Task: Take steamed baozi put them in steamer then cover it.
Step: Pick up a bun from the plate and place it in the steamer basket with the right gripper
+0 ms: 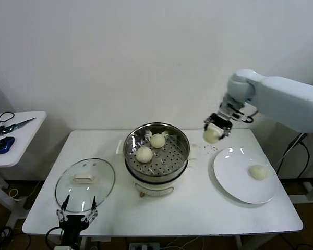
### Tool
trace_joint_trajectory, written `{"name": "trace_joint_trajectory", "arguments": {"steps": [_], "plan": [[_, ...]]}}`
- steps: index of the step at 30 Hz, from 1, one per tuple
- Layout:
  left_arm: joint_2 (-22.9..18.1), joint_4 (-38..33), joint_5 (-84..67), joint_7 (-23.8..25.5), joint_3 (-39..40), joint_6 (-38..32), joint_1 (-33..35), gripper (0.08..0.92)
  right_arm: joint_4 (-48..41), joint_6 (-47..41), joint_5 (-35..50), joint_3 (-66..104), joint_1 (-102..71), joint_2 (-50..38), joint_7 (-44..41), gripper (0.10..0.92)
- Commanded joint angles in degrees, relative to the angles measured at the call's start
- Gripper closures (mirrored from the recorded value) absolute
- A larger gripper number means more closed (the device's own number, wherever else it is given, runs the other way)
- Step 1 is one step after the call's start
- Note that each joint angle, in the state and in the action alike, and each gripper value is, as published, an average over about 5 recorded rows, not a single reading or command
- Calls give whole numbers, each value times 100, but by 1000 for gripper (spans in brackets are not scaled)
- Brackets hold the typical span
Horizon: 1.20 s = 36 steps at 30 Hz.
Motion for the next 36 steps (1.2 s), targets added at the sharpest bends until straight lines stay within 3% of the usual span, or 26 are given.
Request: {"name": "trace_joint_trajectory", "arguments": {"steps": [1, 11, 33, 36], "plan": [[37, 1, -18, 6, -9, -9, -17, 177, 127, 682, -150, -8, 440, 1515, -92, 347], [69, 61, -97, 3, -64, -75, 67, 177, -24, 706, -317, -72, -296, 2391, -16, 345], [78, 210, -177, 17, -116, -94, 39, 177, 135, 768, -843, -372, -979, 2244, 79, 328], [80, 216, -175, 17, -110, -90, 24, 177, 115, 726, -863, -355, -989, 2240, 162, 289]]}}
